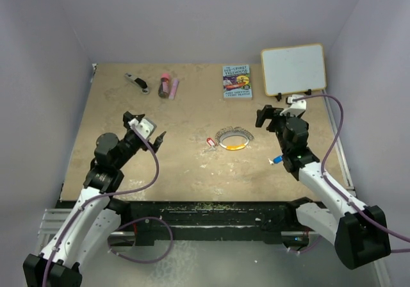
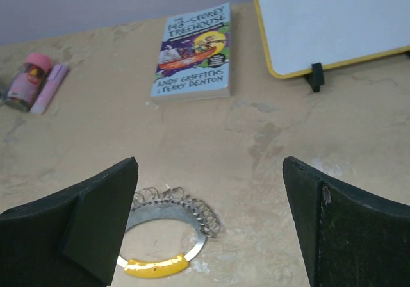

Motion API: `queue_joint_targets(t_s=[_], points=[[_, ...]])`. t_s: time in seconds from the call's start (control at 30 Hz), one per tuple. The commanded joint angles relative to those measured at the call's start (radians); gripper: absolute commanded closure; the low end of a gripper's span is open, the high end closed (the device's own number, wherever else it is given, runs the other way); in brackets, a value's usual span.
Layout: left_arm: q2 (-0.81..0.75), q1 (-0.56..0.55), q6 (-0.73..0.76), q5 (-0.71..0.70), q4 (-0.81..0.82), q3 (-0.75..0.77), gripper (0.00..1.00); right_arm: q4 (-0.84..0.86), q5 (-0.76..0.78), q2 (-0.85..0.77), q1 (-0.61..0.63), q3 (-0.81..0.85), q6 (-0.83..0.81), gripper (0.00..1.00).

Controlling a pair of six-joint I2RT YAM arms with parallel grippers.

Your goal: Put the keys on the keyring

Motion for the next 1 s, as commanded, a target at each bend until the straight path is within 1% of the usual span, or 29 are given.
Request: queue_joint_targets(t_s=[0.0,0.03,0.07,0.1,0.13,0.17,0.23,0.27,0.33,0.4,0.47,0.53,0.57,0.6,0.67,0.7,0.73,0.83,0.9,0.97], points=[[0.041,0.005,0.055,0.104,0.112,0.060,0.02,0.113,-0.123,0.000,-0.001,0.054,-0.013,0.00],[0.043,0.005,0.066,0.106,0.098,0.066,0.02,0.124,-0.139,-0.013,-0.002,0.039,-0.042,0.00],[0.042,0.005,0.073,0.101,0.077,0.072,0.02,0.078,-0.135,-0.025,-0.002,0.050,-0.064,0.00],[0.037,0.005,0.078,0.093,0.054,0.078,0.02,-0.008,-0.121,-0.029,-0.002,0.078,-0.087,0.00],[0.033,0.005,0.084,0.086,0.027,0.083,0.02,-0.042,-0.096,-0.022,-0.002,0.082,-0.092,0.01],[0.028,0.005,0.089,0.082,0.004,0.085,0.02,-0.043,-0.046,-0.009,-0.001,0.076,-0.069,0.00],[0.014,0.006,0.095,0.086,-0.024,0.079,0.02,-0.071,0.074,0.027,-0.002,0.071,0.053,0.00],[0.004,0.005,0.095,0.089,-0.025,0.068,0.02,-0.068,0.056,0.050,-0.003,0.069,0.049,0.00],[-0.023,0.006,0.090,0.102,-0.012,0.038,0.02,-0.047,-0.042,0.105,-0.002,0.078,-0.006,0.00],[-0.048,0.006,0.076,0.107,-0.005,0.011,0.02,-0.048,-0.123,0.165,-0.003,0.111,-0.012,0.00],[-0.066,0.008,0.072,0.114,-0.016,-0.016,0.02,-0.054,-0.257,0.233,-0.003,0.167,-0.047,0.00],[-0.074,0.005,0.081,0.117,-0.029,-0.033,0.02,-0.093,-0.360,0.318,-0.002,0.243,-0.088,0.01],[-0.077,0.006,0.089,0.113,-0.024,-0.045,0.02,-0.124,-0.399,0.364,-0.003,0.301,-0.123,0.12],[-0.081,0.005,0.090,0.105,-0.010,-0.062,0.02,-0.171,-0.397,0.423,-0.002,0.361,-0.134,0.20],[-0.094,0.005,0.083,0.085,0.033,-0.104,0.02,-0.295,-0.352,0.492,-0.001,0.499,-0.167,0.31],[-0.104,0.005,0.078,0.080,0.054,-0.127,0.02,-0.315,-0.296,0.518,-0.001,0.552,-0.184,0.35],[-0.112,0.005,0.069,0.076,0.072,-0.147,0.02,-0.337,-0.249,0.541,0.000,0.591,-0.202,0.44],[-0.132,0.005,0.039,0.085,0.113,-0.195,0.02,-0.451,-0.155,0.608,0.002,0.673,-0.212,0.49],[-0.136,0.005,0.046,0.095,0.127,-0.216,0.02,-0.513,-0.097,0.644,0.002,0.692,-0.179,0.49],[-0.128,0.005,0.046,0.089,0.134,-0.223,0.02,-0.582,-0.081,0.678,0.002,0.702,-0.123,0.49]])
